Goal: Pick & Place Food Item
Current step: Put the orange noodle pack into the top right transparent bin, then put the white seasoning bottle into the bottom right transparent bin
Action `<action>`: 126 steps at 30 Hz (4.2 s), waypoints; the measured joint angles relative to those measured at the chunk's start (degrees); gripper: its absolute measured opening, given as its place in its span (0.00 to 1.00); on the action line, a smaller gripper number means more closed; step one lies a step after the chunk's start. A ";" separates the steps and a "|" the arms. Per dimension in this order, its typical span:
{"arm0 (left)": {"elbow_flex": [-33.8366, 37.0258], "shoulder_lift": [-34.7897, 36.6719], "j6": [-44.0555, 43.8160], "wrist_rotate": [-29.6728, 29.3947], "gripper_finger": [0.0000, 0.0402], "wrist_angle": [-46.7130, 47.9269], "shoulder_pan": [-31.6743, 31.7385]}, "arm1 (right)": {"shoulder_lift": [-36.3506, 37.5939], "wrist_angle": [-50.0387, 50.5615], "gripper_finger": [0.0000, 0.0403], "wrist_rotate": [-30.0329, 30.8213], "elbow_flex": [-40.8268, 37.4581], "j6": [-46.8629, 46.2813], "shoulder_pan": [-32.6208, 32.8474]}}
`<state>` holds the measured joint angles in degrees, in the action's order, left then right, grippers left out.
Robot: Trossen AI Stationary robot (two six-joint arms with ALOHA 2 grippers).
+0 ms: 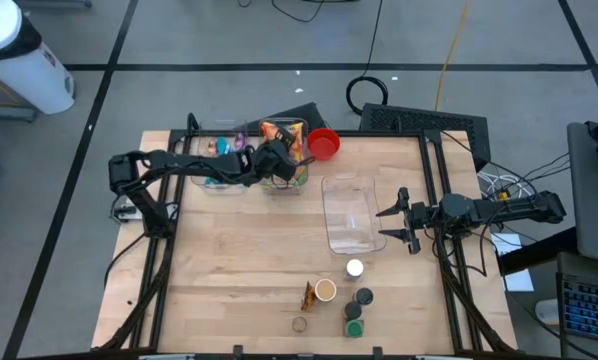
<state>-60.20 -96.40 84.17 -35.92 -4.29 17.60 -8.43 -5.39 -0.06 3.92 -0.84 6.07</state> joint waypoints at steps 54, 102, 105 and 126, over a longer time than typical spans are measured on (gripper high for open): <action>3.04 30.69 -65.45 59.44 0.72 18.67 1.47 | 0.00 0.00 0.54 -0.01 0.00 0.00 0.00; 54.12 96.04 -82.39 35.59 0.70 3.77 -1.13 | -0.98 -27.97 0.54 -3.50 0.00 -14.41 0.07; 54.12 96.04 -81.16 35.78 0.70 3.70 -1.13 | -5.46 -34.65 0.54 -3.18 0.00 -17.20 1.63; 54.10 96.04 -81.01 35.81 0.70 3.68 -1.13 | -60.57 17.23 0.78 14.98 44.75 -15.74 23.06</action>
<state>-6.11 -0.36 3.16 -0.11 -0.60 16.47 -69.00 11.84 14.93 48.67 -16.58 29.12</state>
